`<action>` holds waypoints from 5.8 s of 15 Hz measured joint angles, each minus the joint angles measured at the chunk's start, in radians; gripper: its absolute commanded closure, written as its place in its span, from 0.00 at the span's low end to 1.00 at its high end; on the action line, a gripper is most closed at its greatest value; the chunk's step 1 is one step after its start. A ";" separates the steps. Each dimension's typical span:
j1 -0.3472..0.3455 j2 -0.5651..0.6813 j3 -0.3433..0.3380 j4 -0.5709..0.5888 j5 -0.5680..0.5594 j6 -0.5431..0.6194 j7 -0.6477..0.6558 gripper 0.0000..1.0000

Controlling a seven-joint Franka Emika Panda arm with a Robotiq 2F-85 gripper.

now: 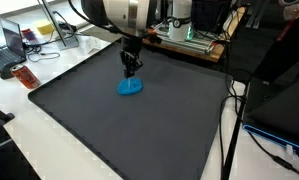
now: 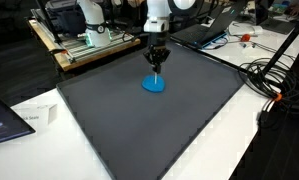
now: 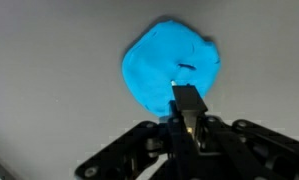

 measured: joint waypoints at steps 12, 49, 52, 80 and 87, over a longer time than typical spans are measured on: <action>-0.006 -0.075 0.006 -0.001 0.047 0.026 0.000 0.97; 0.788 0.173 -0.589 0.343 0.079 0.307 0.262 0.97; 0.825 0.214 -0.628 0.363 0.083 0.309 0.264 0.97; 0.515 0.115 -0.375 0.376 0.083 0.309 0.102 0.97; 0.292 0.086 -0.168 0.378 0.076 0.309 0.074 0.97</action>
